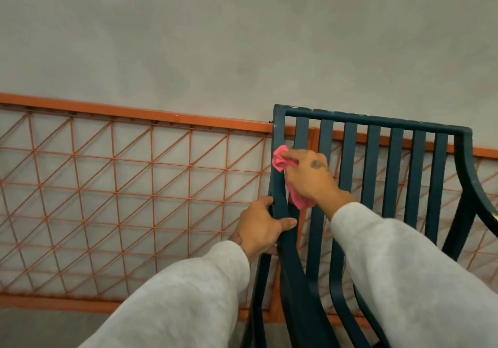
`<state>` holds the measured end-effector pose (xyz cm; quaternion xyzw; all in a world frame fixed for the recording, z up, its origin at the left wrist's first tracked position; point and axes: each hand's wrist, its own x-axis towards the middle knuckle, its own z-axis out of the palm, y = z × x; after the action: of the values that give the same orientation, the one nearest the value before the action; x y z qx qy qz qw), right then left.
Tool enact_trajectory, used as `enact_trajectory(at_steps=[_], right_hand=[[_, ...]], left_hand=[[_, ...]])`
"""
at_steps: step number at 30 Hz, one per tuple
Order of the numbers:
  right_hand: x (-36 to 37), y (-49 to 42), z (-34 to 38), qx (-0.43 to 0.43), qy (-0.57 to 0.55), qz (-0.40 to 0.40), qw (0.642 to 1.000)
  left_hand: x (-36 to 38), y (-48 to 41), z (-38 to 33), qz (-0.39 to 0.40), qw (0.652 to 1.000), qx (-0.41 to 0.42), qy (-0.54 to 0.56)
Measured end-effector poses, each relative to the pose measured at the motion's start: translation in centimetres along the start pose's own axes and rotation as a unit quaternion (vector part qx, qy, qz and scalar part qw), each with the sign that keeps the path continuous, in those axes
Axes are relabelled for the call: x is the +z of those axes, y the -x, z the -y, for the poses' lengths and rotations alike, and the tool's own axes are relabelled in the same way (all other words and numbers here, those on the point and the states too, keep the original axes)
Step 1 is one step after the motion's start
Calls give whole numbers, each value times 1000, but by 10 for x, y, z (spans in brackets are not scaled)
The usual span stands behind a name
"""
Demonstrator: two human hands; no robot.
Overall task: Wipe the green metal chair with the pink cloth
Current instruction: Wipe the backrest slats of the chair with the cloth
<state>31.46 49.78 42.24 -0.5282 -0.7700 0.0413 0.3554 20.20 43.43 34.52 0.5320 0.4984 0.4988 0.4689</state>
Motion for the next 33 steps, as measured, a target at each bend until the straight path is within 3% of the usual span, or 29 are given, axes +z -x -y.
enact_trajectory(at_steps=[9,14,20,27,33], right_hand=[[0,-15,1,0,-13,-5,1000],[10,-4,-10,42,-16,10,999],[4,-9,-7,16,18,23,999],[10,-6,2,64,-2,3,998],[-3,-10,15,34,28,13,999]], left_hand=[[1,5,-4,1,1000,1,6],[1,4,-2,0,1000,11,1],[1,5,-3,-5,1000,20,-4],[0,4,-1,-7,1000,22,-3],[0,3,-1,-3,1000,14,-3]])
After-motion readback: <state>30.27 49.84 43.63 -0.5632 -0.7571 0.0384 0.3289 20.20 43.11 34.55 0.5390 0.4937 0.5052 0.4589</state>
